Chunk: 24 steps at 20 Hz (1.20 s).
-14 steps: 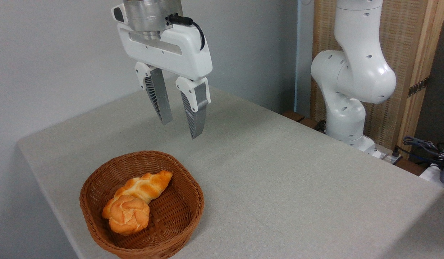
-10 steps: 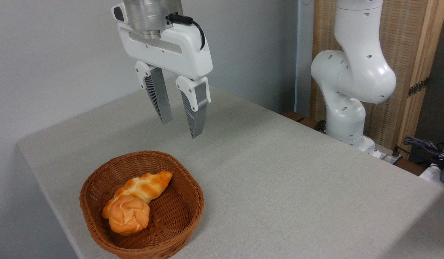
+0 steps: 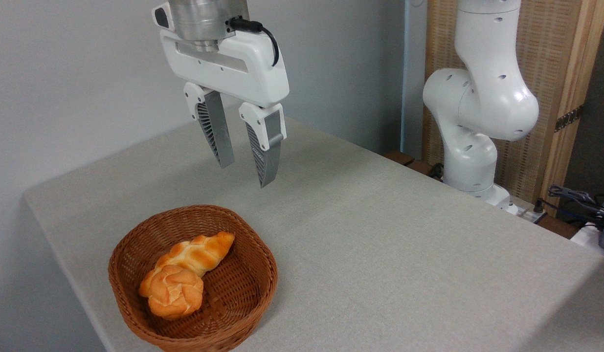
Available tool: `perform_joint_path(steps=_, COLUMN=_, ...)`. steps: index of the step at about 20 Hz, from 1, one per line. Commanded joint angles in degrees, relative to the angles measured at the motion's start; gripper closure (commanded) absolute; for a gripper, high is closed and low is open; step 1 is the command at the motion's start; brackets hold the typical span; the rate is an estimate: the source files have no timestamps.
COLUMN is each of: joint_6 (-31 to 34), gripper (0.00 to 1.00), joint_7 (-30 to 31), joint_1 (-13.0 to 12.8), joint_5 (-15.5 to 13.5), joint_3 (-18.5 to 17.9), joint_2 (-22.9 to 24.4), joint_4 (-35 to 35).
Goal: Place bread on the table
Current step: 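Move the open gripper toward the wicker basket of bread, then lower the gripper into the basket around the round orange bun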
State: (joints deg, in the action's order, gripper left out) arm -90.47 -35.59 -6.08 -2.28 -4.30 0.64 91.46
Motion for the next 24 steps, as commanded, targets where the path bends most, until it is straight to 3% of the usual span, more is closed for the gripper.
perform_joint_path(steps=1, joint_6=-1.2, gripper=0.0, joint_7=-1.0, joint_1=-0.2, joint_5=0.0, joint_3=0.2, joint_2=0.0, joint_4=-0.1)
perform_joint_path(steps=5, joint_6=-4.0, gripper=0.0, joint_7=-0.7, joint_1=-1.3, joint_5=-0.4, joint_3=0.3, joint_2=-0.8, joint_4=0.5)
perform_joint_path(steps=10, joint_6=-16.6, gripper=0.0, joint_7=-0.8, joint_1=-4.3, joint_5=-0.6, joint_3=0.3, joint_2=-0.7, joint_4=6.7)
perform_joint_path(steps=14, joint_6=-23.3, gripper=0.0, joint_7=-0.9, joint_1=-4.5, joint_5=-0.8, joint_3=0.3, joint_2=-0.5, joint_4=12.1)
perform_joint_path(steps=18, joint_6=-37.9, gripper=0.0, joint_7=-0.9, joint_1=-5.0, joint_5=-0.8, joint_3=0.2, joint_2=-1.0, joint_4=18.1)
perform_joint_path(steps=20, joint_6=-40.8, gripper=0.0, joint_7=-0.9, joint_1=-4.9, joint_5=-0.6, joint_3=-0.5, joint_2=-1.2, joint_4=19.5)
perform_joint_path(steps=24, joint_6=-50.0, gripper=0.0, joint_7=-1.0, joint_1=-4.5, joint_5=-0.1, joint_3=-2.5, joint_2=-5.9, joint_4=19.5)
